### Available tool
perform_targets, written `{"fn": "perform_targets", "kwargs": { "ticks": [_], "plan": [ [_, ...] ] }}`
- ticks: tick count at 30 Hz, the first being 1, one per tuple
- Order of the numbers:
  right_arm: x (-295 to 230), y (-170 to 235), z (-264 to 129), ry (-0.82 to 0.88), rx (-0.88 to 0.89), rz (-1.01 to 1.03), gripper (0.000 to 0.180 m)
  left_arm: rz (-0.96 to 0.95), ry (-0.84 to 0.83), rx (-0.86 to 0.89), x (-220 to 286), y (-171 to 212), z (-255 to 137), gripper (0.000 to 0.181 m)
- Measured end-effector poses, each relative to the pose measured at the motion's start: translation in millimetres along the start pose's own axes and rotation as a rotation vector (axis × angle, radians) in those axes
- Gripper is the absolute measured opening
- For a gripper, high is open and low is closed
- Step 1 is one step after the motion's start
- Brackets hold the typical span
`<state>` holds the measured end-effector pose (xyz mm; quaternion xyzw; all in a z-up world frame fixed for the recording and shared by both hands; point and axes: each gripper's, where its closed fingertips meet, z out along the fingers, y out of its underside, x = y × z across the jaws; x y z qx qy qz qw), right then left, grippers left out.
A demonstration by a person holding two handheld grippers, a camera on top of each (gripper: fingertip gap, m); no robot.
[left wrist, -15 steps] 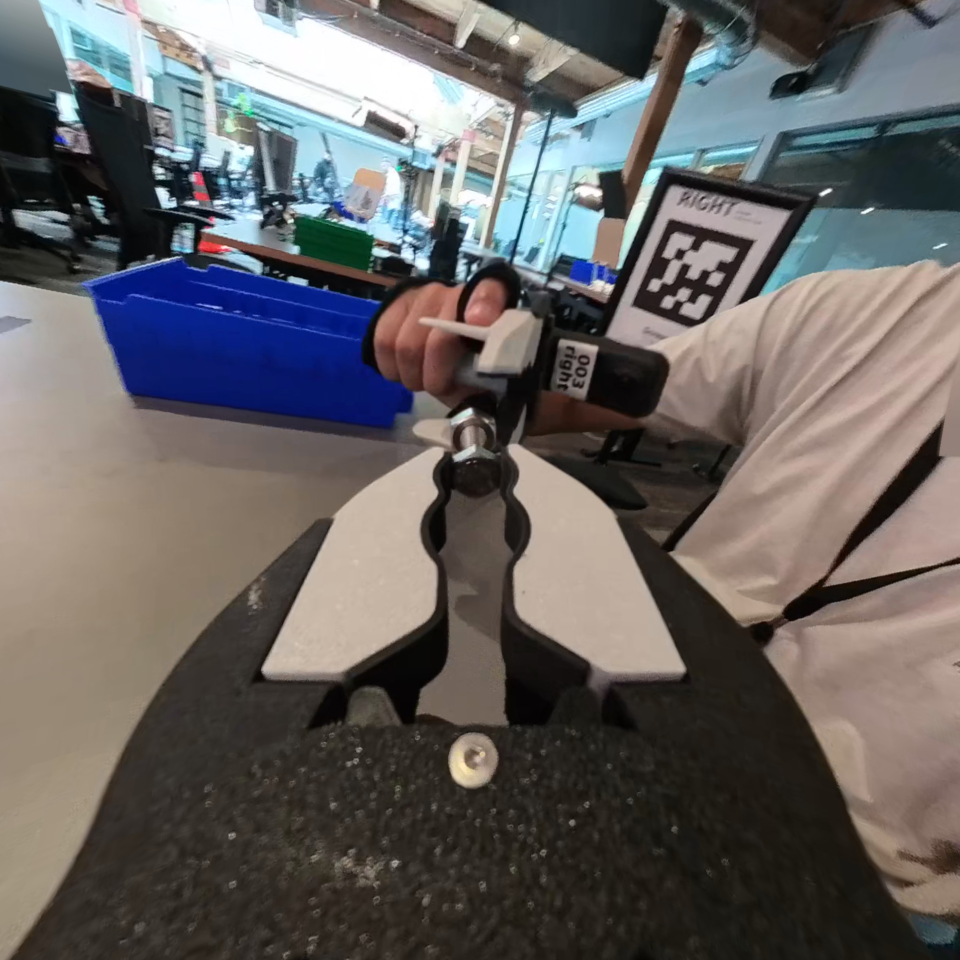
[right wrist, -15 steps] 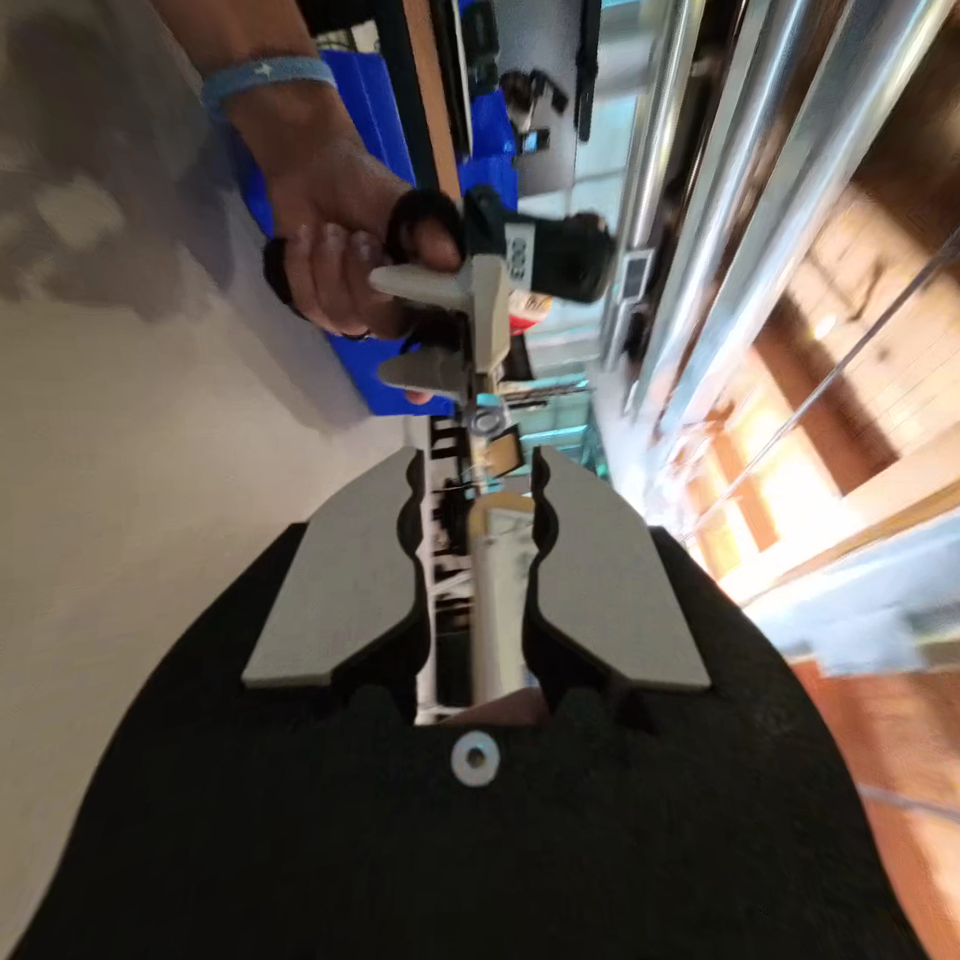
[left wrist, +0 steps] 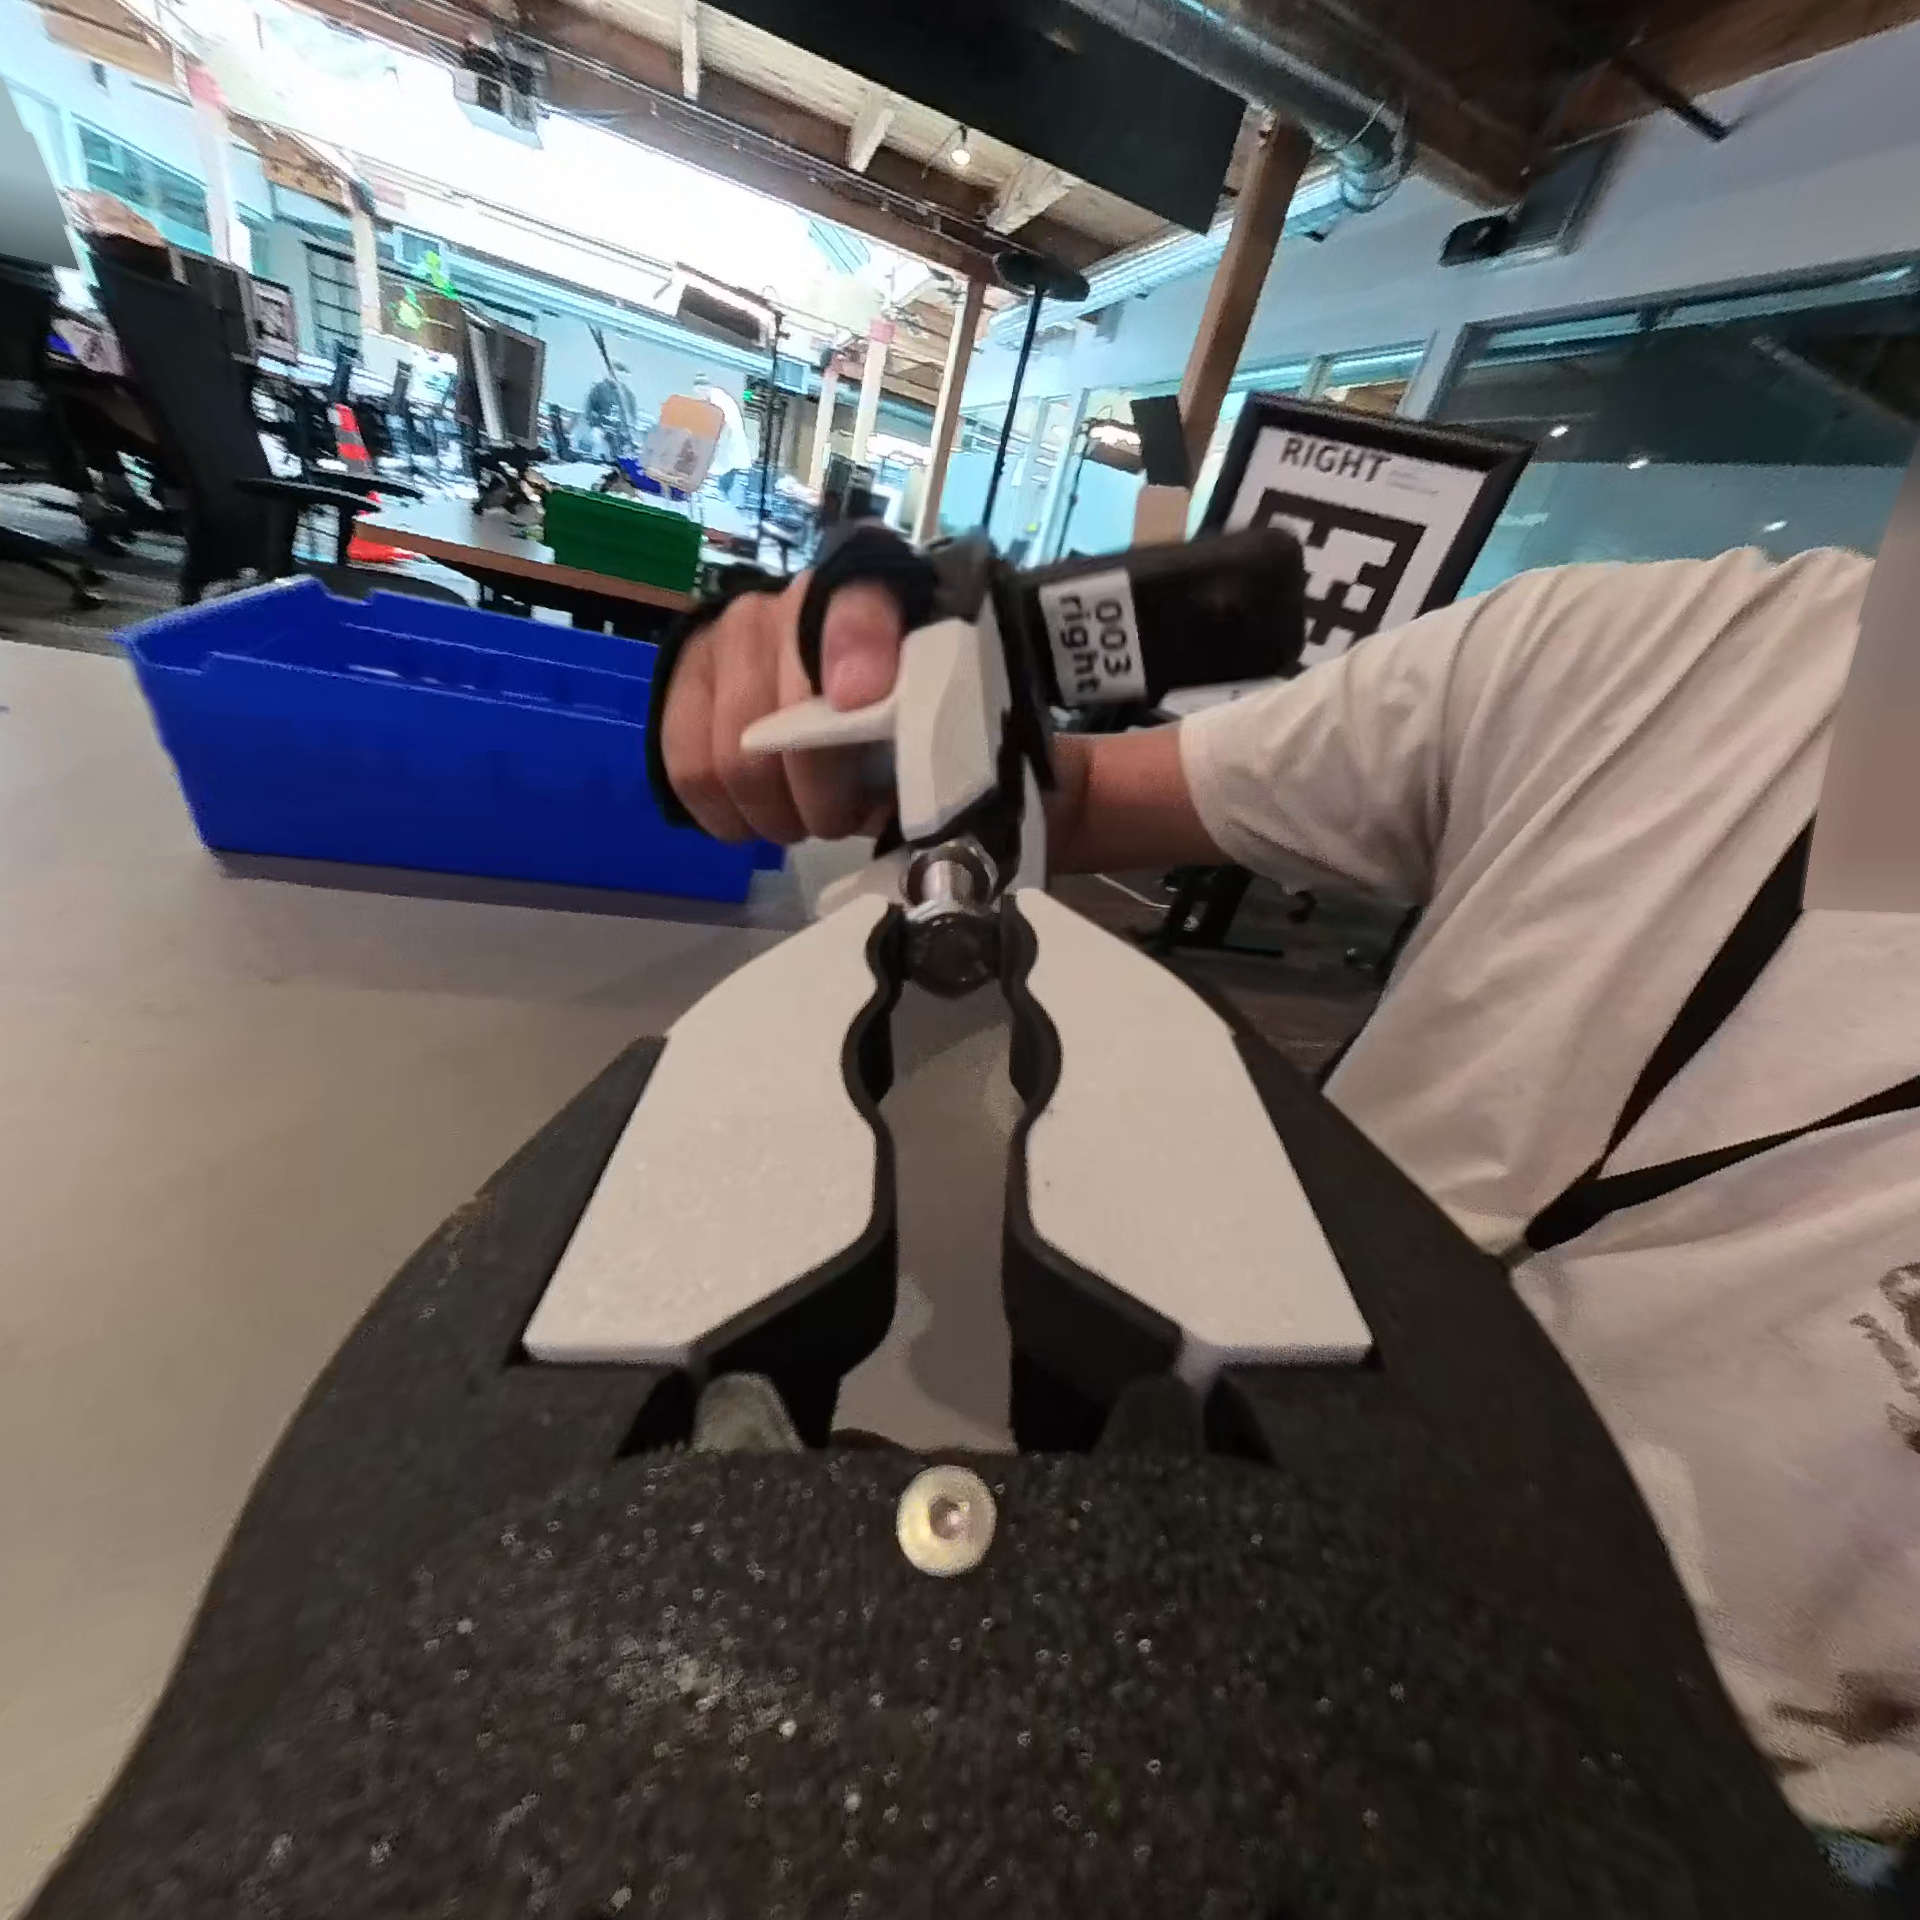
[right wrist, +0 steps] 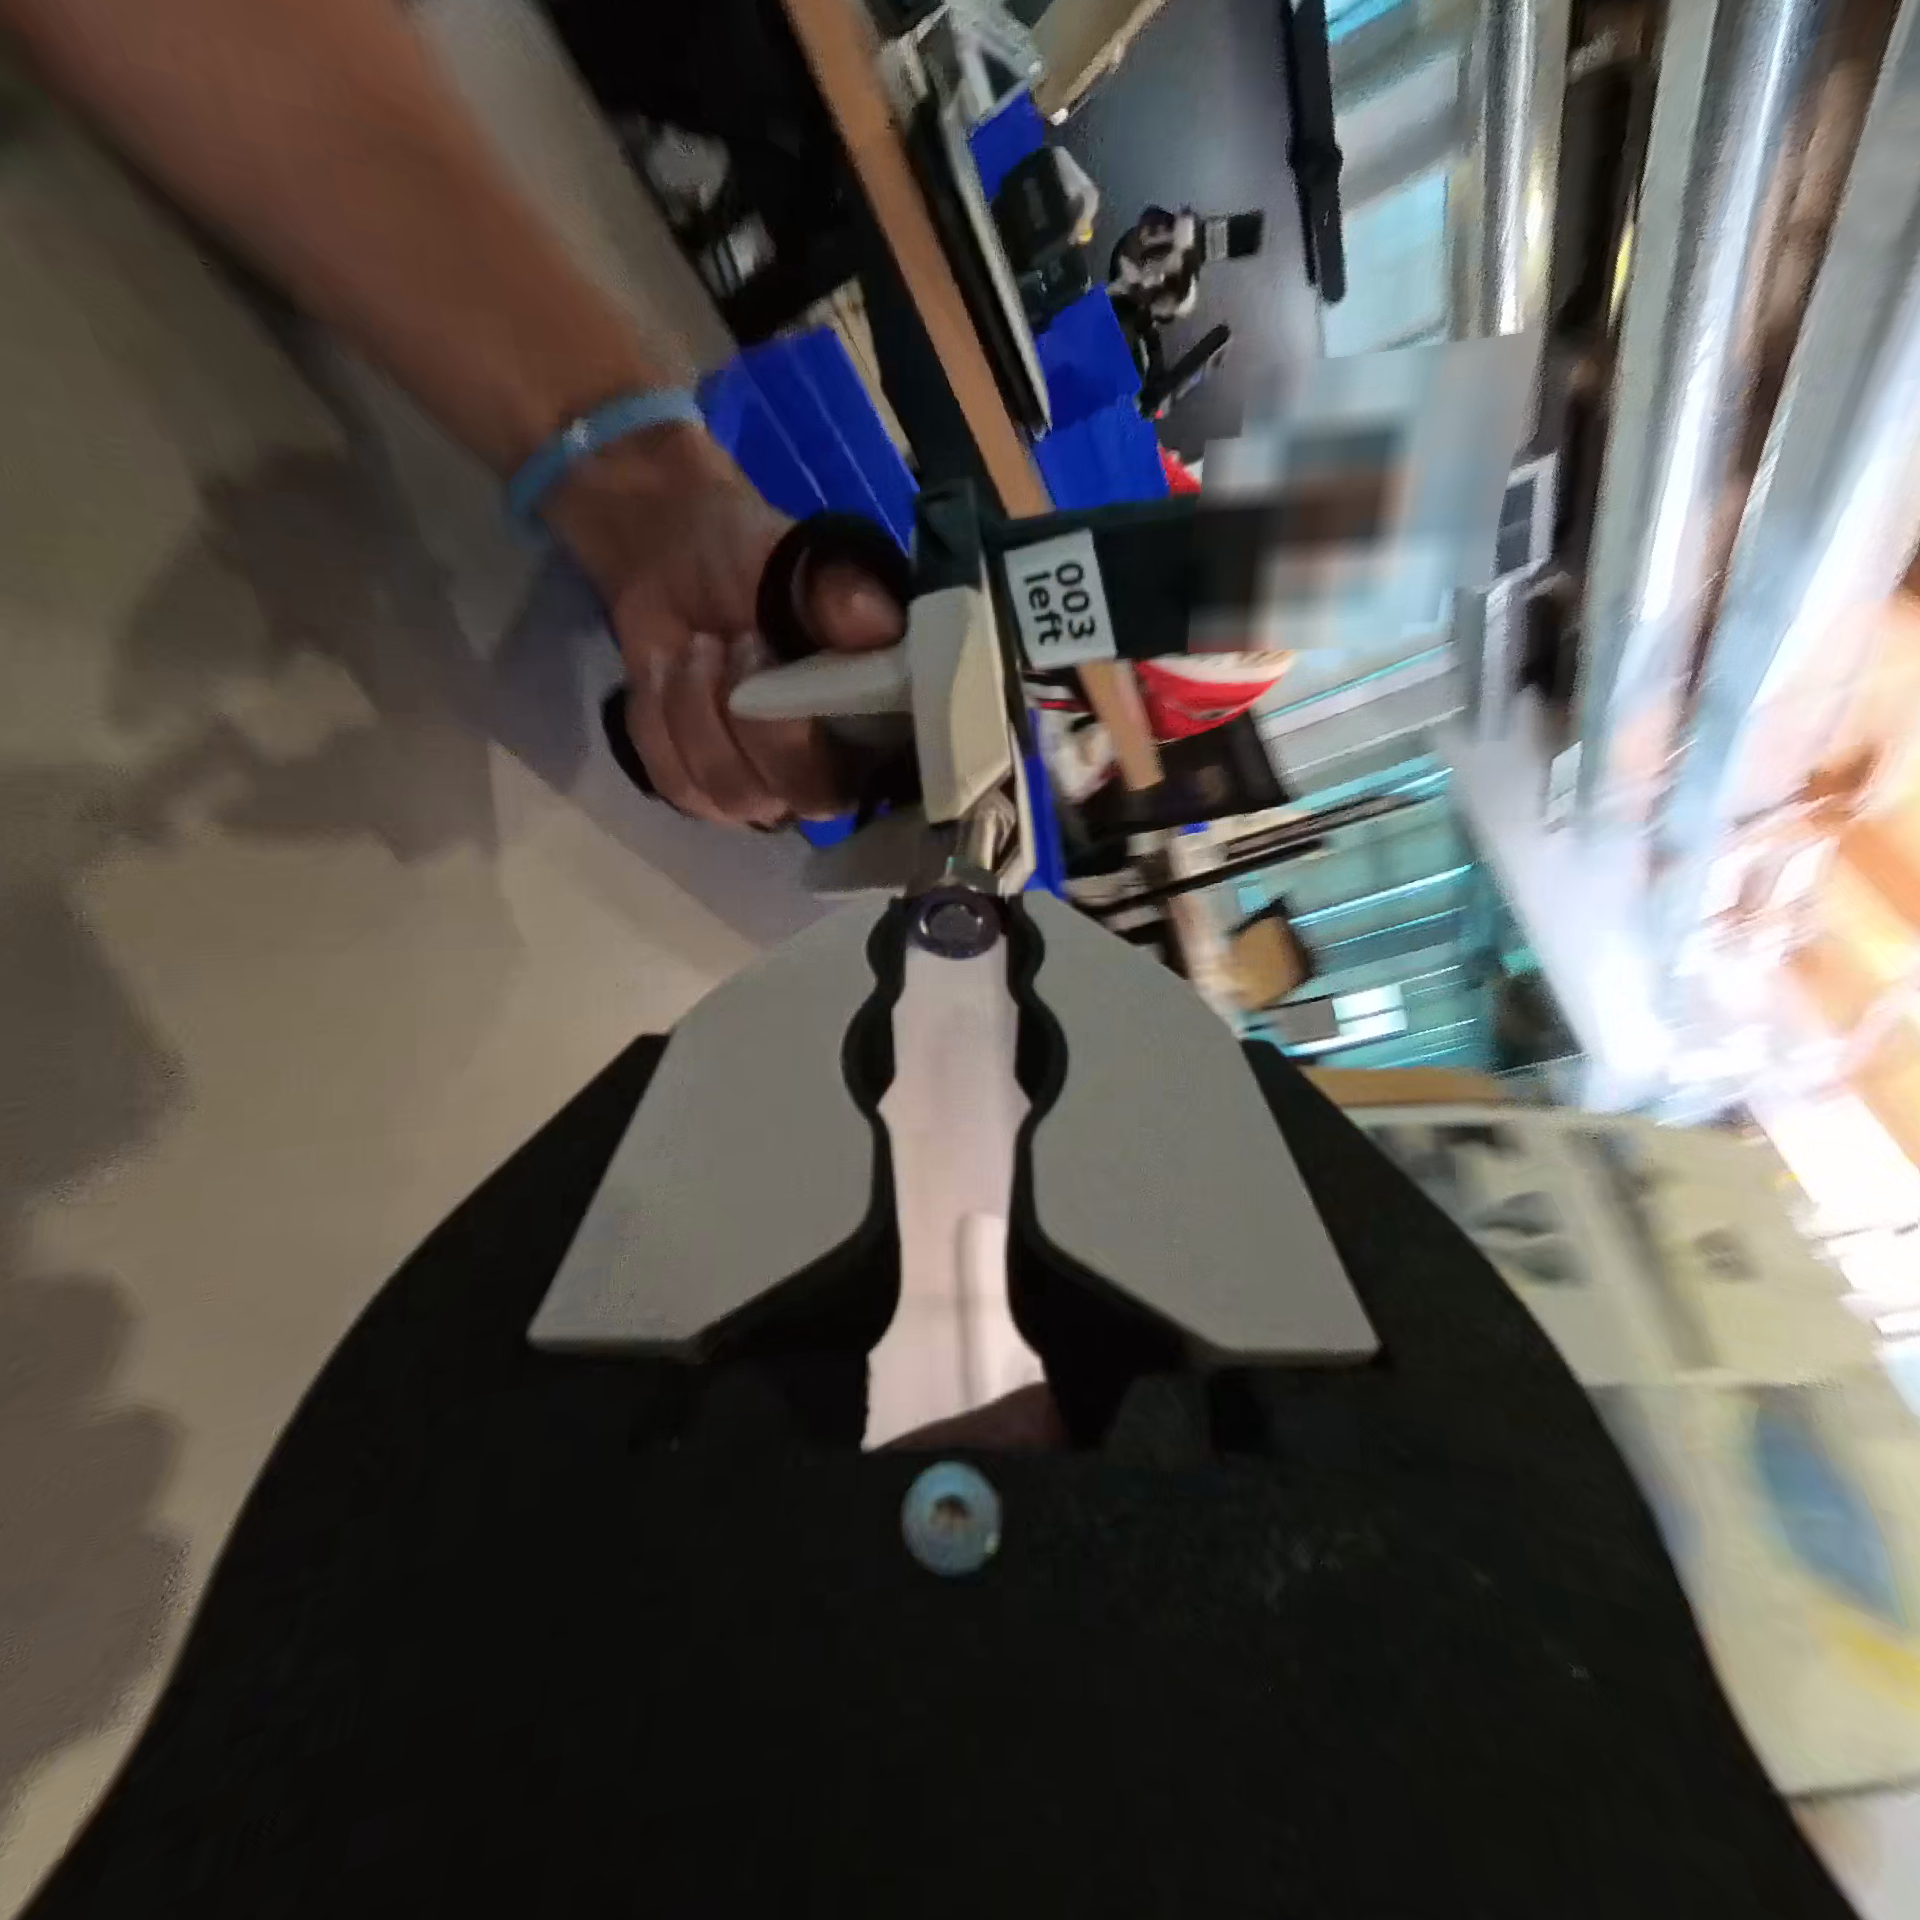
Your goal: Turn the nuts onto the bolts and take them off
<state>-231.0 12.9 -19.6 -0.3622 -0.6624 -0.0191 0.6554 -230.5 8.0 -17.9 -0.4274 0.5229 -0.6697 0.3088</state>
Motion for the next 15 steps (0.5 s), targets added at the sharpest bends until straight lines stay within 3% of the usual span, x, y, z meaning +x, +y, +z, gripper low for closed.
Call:
{"fn": "perform_targets", "kwargs": {
  "ticks": [7, 15],
  "plan": [
    [3.1, 5.8, -1.9, -0.246, 0.173, 1.012, 0.017, 0.129, -0.140, -0.047, -10.3, 1.5, 2.3, 0.017],
    [-6.0, 21.5, -3.7, -0.511, 0.374, 2.025, 0.017, 0.217, -0.261, -0.138, -25.6, 13.2, 5.0, 0.017]
  ]
}}
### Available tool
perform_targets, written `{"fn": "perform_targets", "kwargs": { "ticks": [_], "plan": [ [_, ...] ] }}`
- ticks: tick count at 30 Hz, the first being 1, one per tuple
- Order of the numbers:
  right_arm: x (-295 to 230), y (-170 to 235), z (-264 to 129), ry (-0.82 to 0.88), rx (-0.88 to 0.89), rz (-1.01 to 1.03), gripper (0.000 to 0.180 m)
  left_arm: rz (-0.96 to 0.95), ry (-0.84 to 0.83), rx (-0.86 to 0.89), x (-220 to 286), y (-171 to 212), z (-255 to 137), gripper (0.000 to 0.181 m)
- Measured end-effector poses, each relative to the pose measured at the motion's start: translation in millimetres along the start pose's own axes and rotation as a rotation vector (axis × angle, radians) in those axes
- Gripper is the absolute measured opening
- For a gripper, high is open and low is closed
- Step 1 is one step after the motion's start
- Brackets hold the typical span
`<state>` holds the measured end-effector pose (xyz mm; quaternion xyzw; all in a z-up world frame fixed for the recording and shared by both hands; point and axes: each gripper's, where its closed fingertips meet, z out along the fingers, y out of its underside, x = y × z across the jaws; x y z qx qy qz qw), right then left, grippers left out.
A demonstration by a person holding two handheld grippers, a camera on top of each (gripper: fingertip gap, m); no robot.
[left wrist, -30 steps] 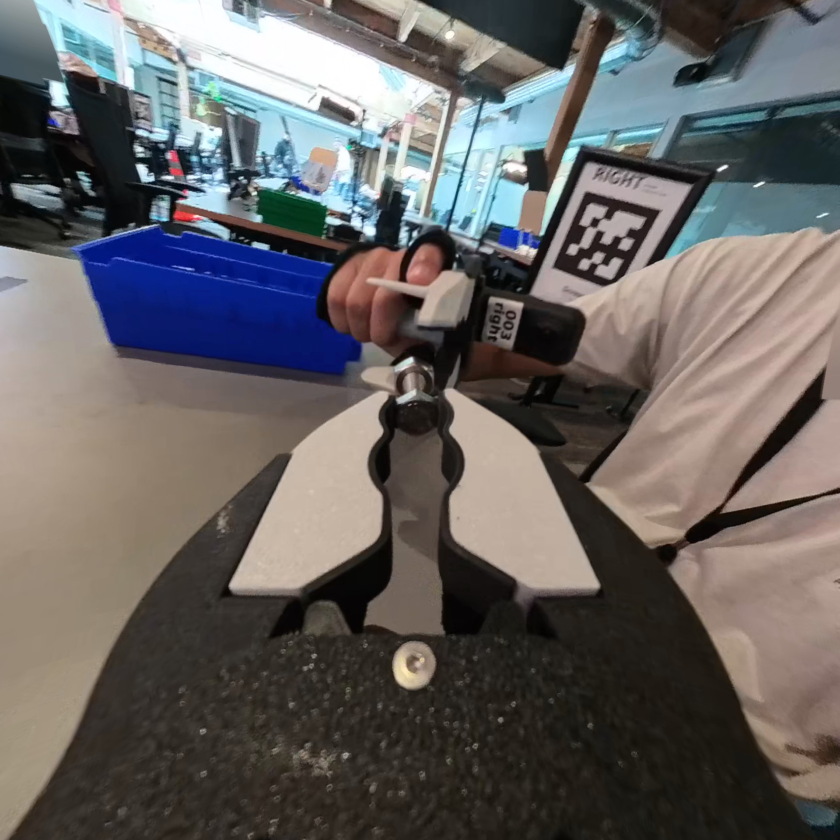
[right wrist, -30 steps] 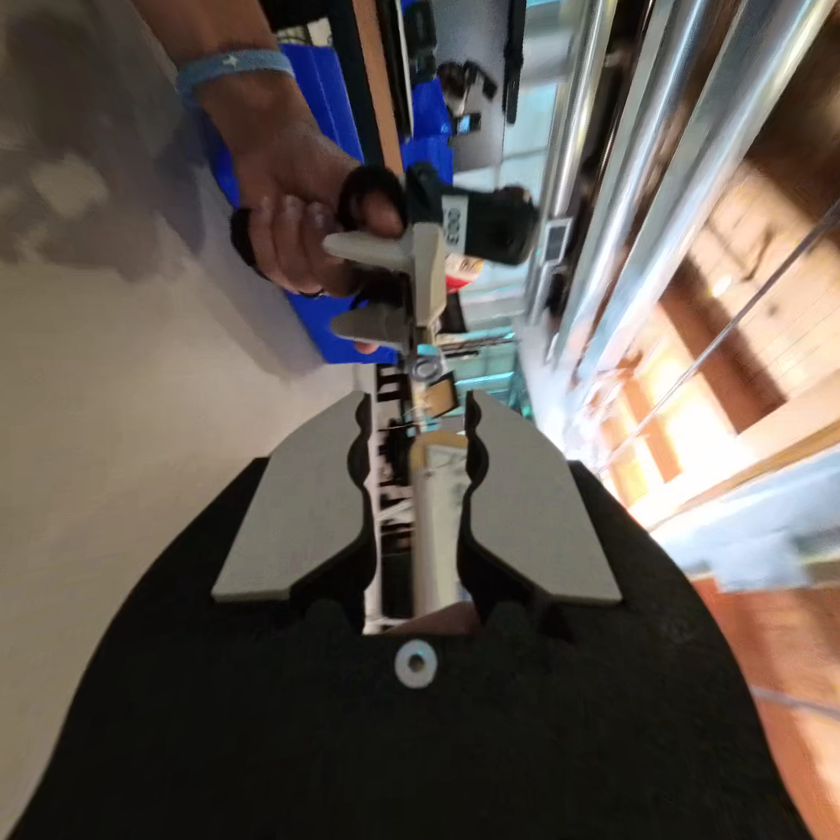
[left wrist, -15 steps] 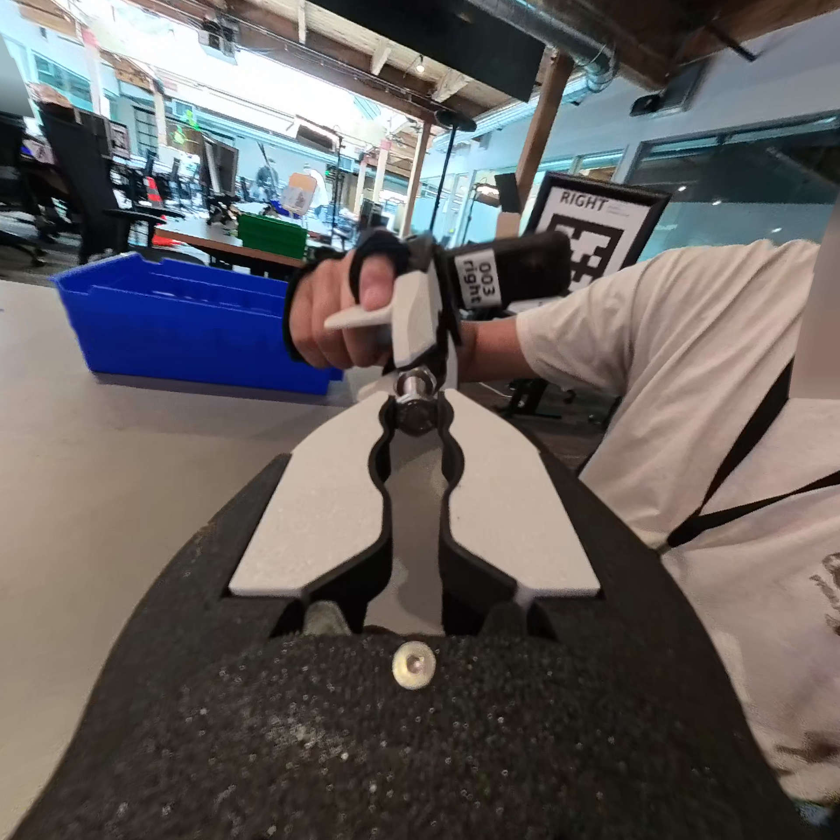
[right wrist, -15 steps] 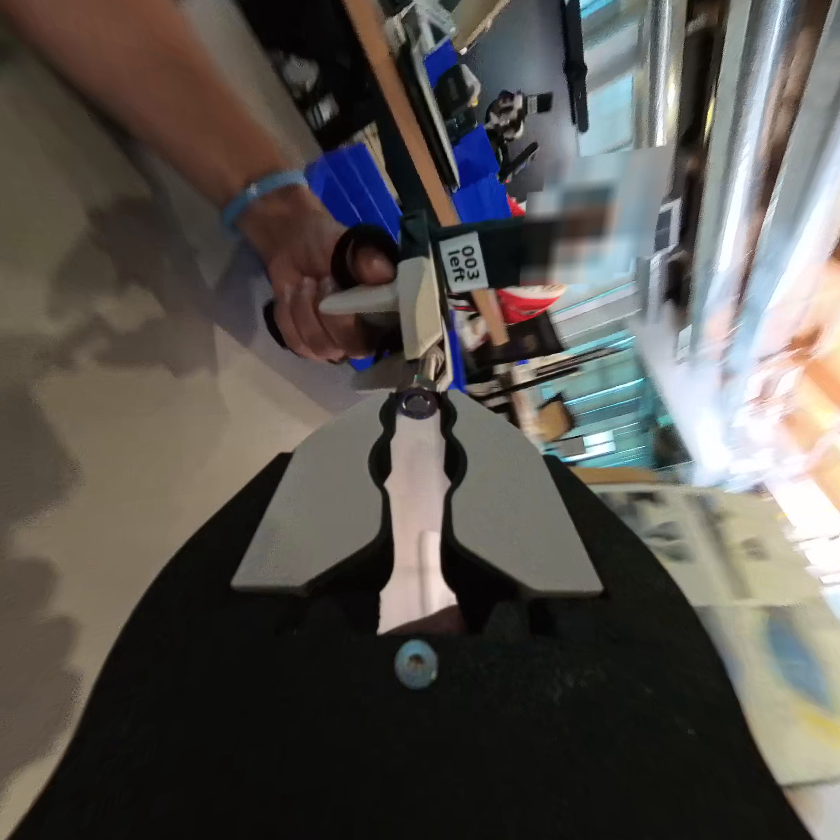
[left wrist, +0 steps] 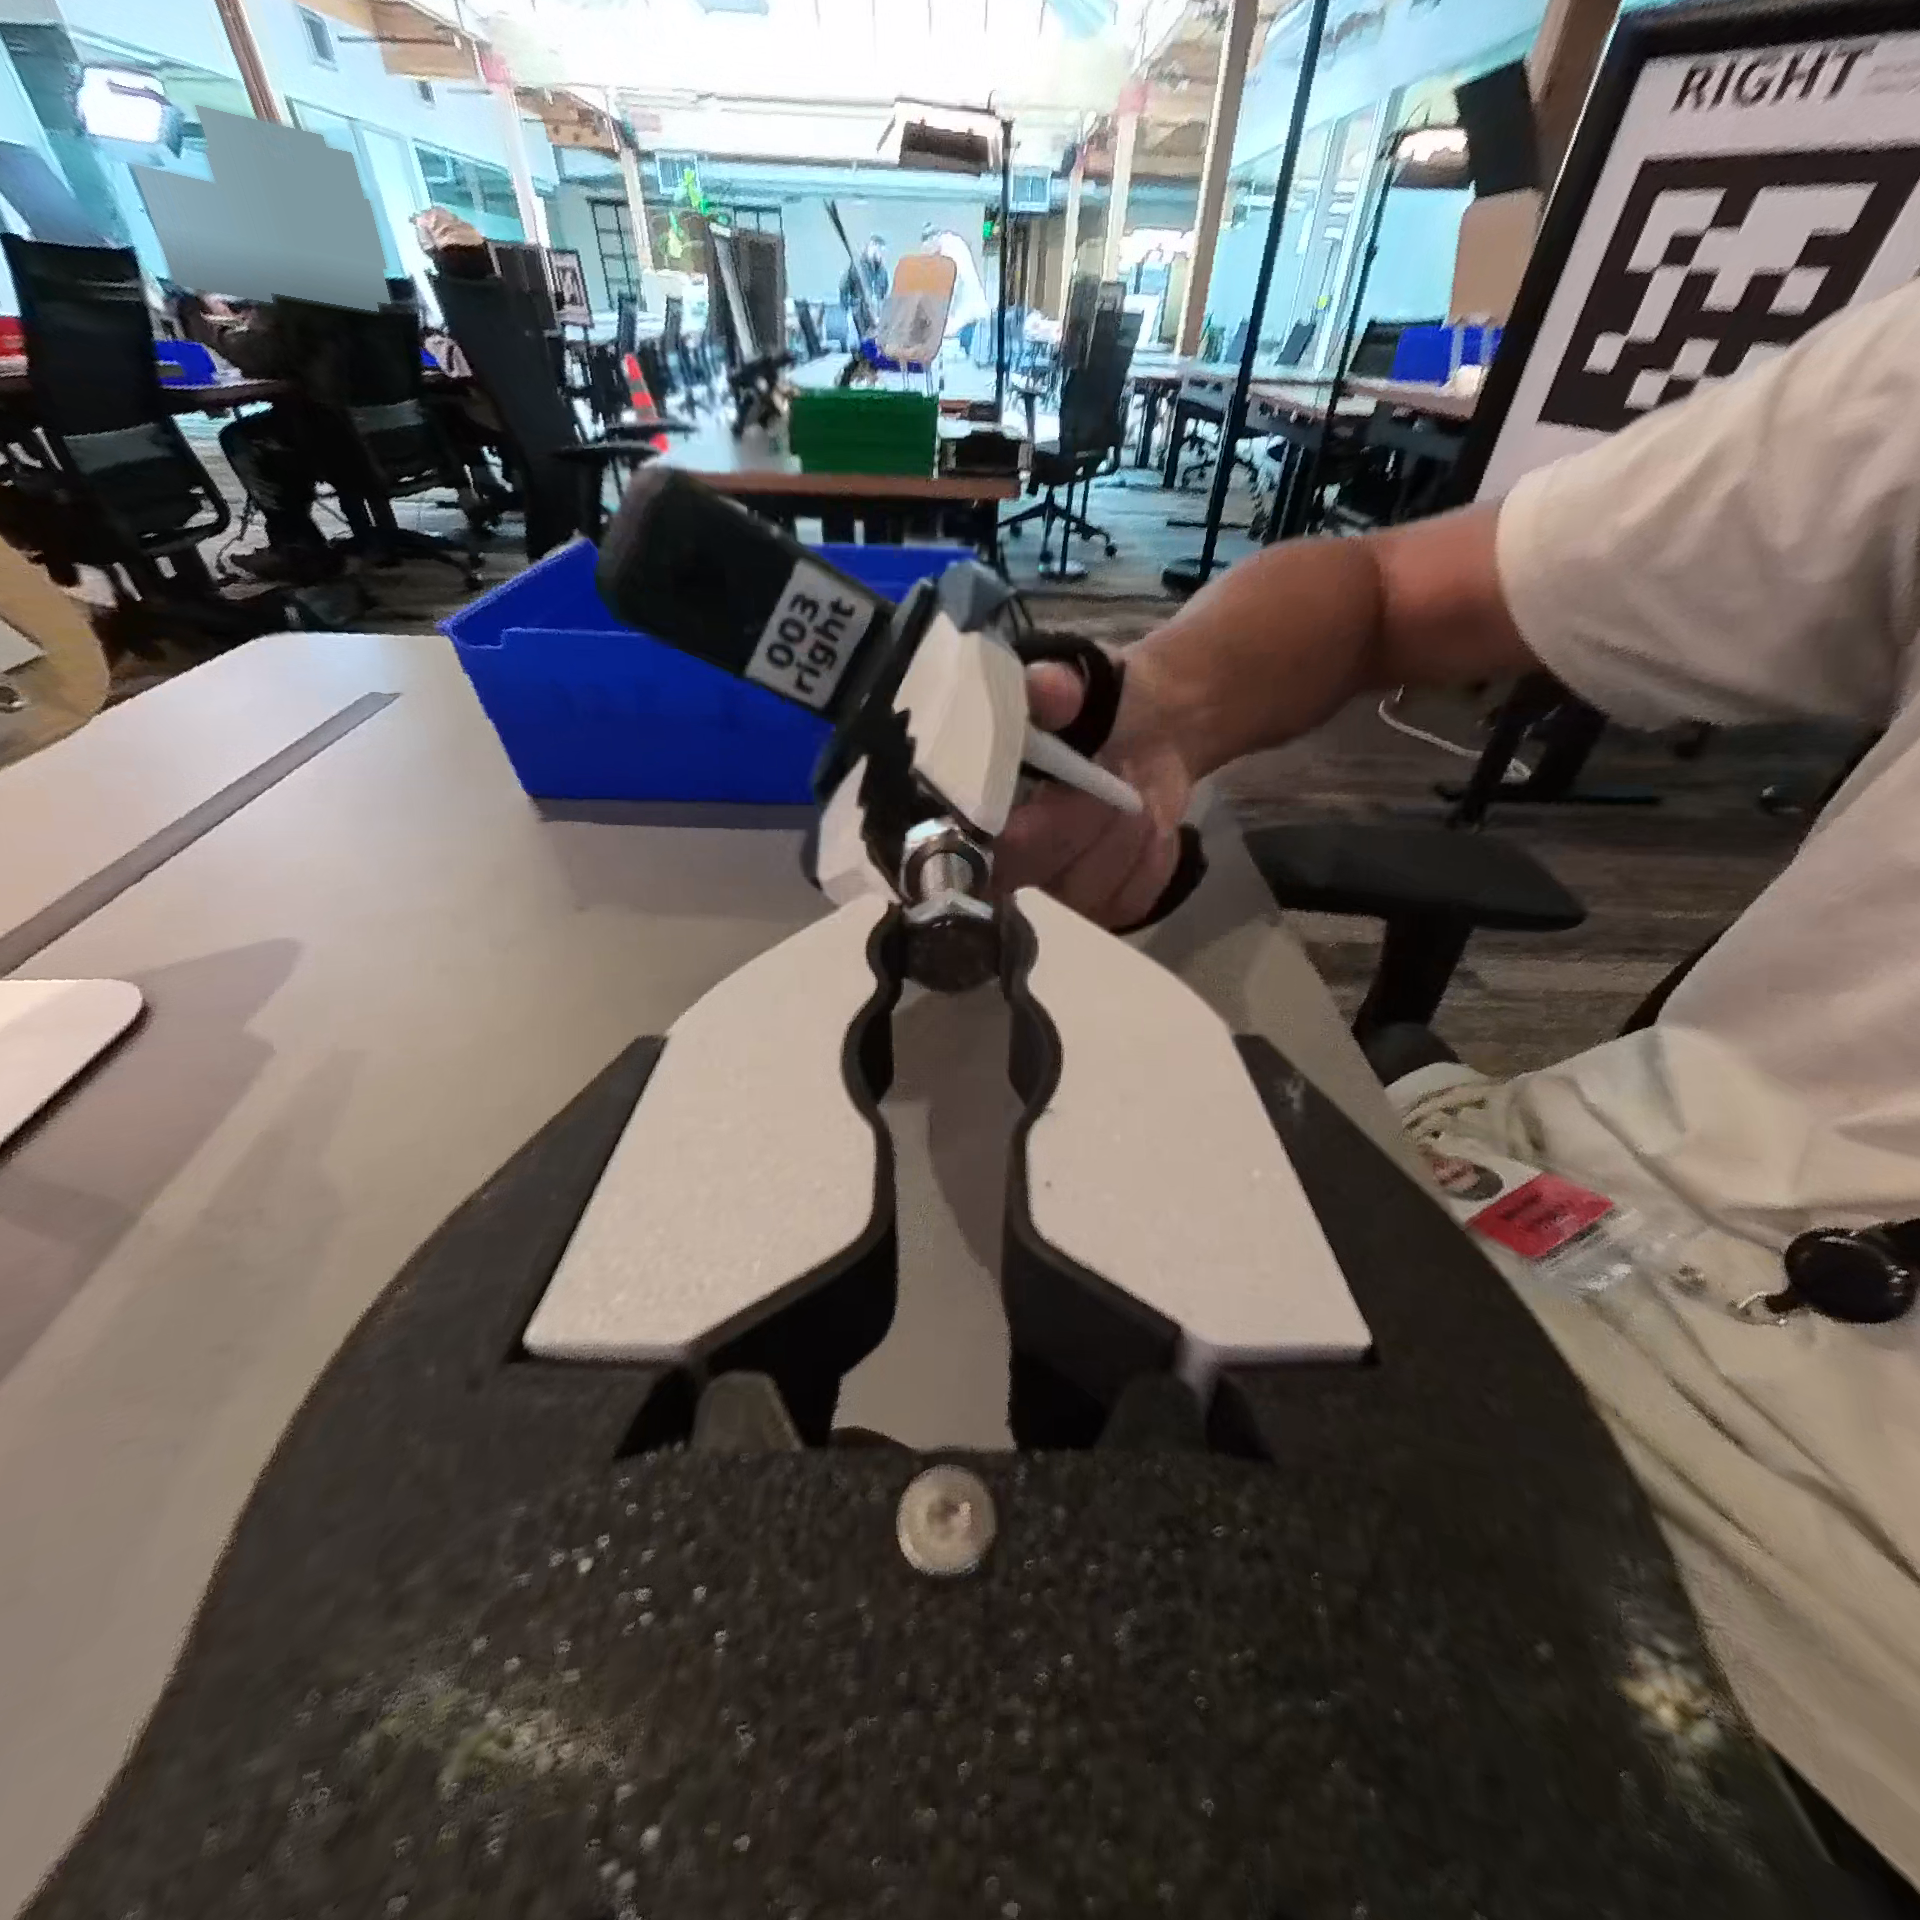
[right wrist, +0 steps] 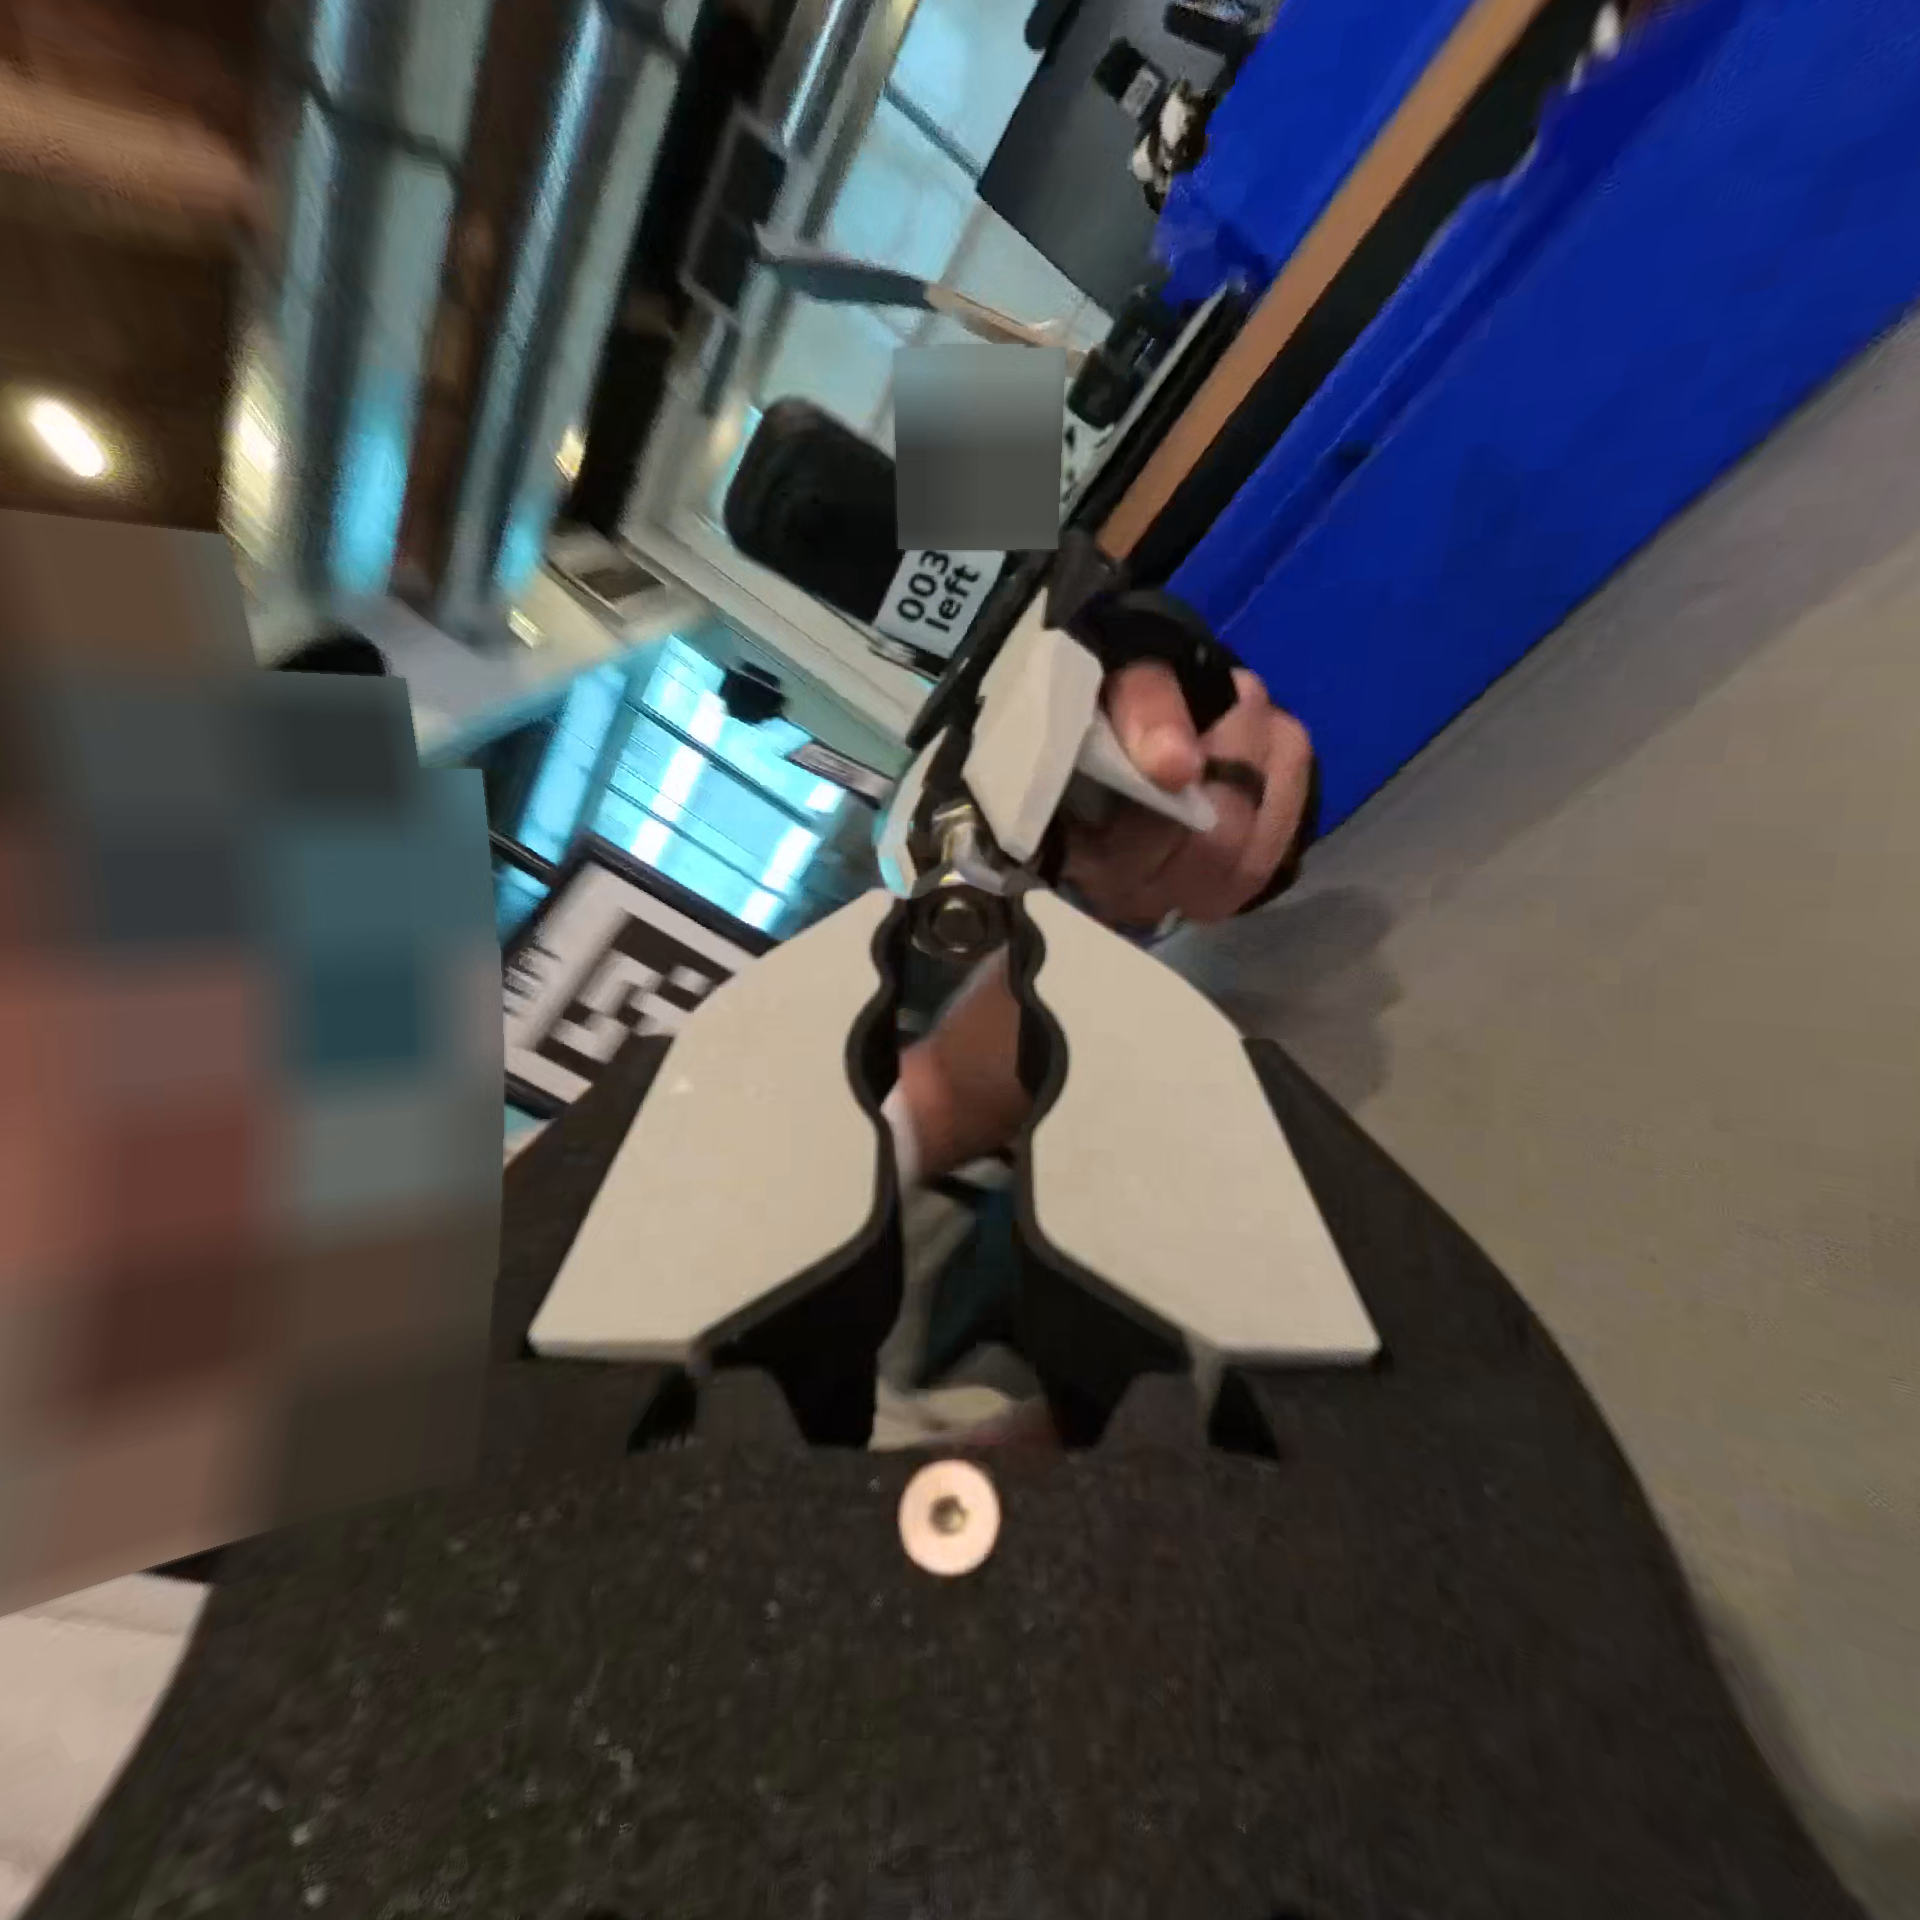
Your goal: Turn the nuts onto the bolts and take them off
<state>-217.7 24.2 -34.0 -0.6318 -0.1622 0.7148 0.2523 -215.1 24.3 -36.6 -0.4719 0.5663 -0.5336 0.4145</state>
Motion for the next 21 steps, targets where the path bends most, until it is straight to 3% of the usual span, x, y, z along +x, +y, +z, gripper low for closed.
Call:
{"fn": "perform_targets", "kwargs": {
  "ticks": [2, 4, 6, 7, 11, 15, 17, 21],
  "plan": [
    [0.2, 5.1, -2.5, -0.047, 0.014, 0.049, 0.027, -0.009, 0.025, -0.005, 2.5, 2.9, 1.6, 0.017],
    [4.0, 14.2, -5.1, 0.039, 0.000, -0.198, 0.045, -0.060, 0.063, 0.028, 3.4, 1.0, 0.3, 0.017],
    [15.7, 23.0, -9.1, 0.222, -0.070, -0.588, 0.065, -0.107, 0.092, 0.065, 2.5, -2.8, -3.5, 0.017],
    [22.1, 25.2, -13.0, 0.327, -0.126, -0.808, 0.065, -0.129, 0.110, 0.082, 2.9, -5.0, -5.5, 0.017],
    [18.9, 7.8, -29.9, 0.714, -0.295, -1.722, 0.057, -0.186, 0.168, 0.116, 5.8, -8.1, -8.9, 0.017],
    [-9.6, 4.9, -19.5, 0.839, -0.445, -2.453, 0.048, -0.222, 0.220, 0.104, 11.1, -4.0, -5.7, 0.017],
    [-11.4, 9.0, -10.3, 0.810, -0.524, -2.588, 0.046, -0.235, 0.251, 0.089, 15.2, -0.9, -3.3, 0.017],
    [-6.5, 11.9, 1.2, 0.722, -0.591, -2.615, 0.035, -0.239, 0.280, 0.073, 20.8, 1.7, -0.3, 0.017]
  ]
}}
